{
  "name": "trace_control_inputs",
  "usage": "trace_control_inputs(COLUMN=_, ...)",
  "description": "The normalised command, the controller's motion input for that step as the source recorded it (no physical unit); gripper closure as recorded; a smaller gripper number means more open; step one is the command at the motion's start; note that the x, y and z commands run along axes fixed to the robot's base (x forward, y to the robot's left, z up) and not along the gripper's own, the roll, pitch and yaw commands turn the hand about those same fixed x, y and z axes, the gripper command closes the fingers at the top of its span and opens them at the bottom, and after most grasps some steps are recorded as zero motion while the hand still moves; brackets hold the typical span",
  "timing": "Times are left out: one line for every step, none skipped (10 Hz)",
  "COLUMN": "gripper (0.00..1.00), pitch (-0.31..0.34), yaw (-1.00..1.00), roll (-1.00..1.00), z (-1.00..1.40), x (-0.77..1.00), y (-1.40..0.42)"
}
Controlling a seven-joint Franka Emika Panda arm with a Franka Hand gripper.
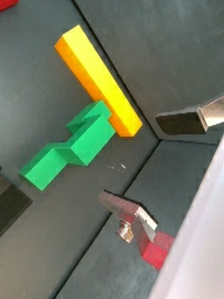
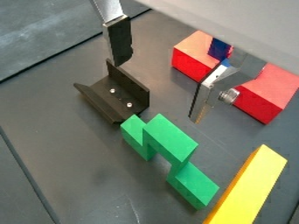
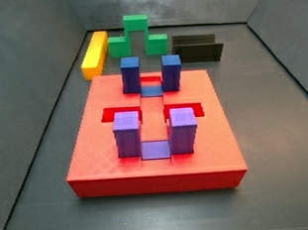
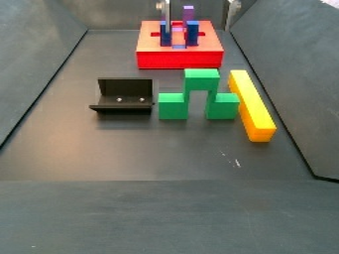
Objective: Pick up the yellow object. Move up. Move to above the board. Insert the yellow object.
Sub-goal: Pick up the yellow object.
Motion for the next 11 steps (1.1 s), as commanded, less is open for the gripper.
trace_control_inputs(gripper=0.0, pitch=0.049, yaw=0.0, roll=0.07, z=-0.4, x=-0.12, y=-0.46)
trace_control_inputs(gripper=0.0, pitch=0.056, yaw=0.0, roll=0.1, z=-0.56, x=-0.24, y=-0.57)
trace_control_inputs(gripper=0.0, pitch=0.051, yaw=0.0, roll=0.13, z=-0.68, x=-0.42, y=-0.64)
trace_control_inputs(gripper=0.0, pitch=0.051, yaw=0.0, roll=0.04, z=-0.65, x=-0.47, y=-0.38)
trace_control_inputs(gripper=0.0, pitch=0.027, yaw=0.0, roll=0.0, z=-0.6, x=-0.68, y=-0.19)
trace_control_inputs(gripper=0.0, pitch=0.016, yaw=0.0, roll=-0.01, z=-0.58, x=-0.74, y=-0.11)
trace_control_inputs(gripper=0.0, pitch=0.011, yaw=-0.02, roll=-0.05, z=-0.58, x=-0.78, y=0.0)
trace_control_inputs(gripper=0.0, pitch=0.013, yaw=-0.06, roll=-0.07, z=-0.56, x=-0.78, y=0.0)
trace_control_inputs(gripper=0.0, pitch=0.013, yaw=-0.05, roll=-0.09, z=-0.53, x=-0.69, y=0.0)
trace_control_inputs(gripper=0.0, pitch=0.0, yaw=0.0, roll=-0.01, z=-0.46, x=-0.49, y=0.0)
trace_control_inputs(gripper=0.0, pitch=0.0, yaw=0.0, roll=0.05, z=-0.35, x=-0.23, y=0.0)
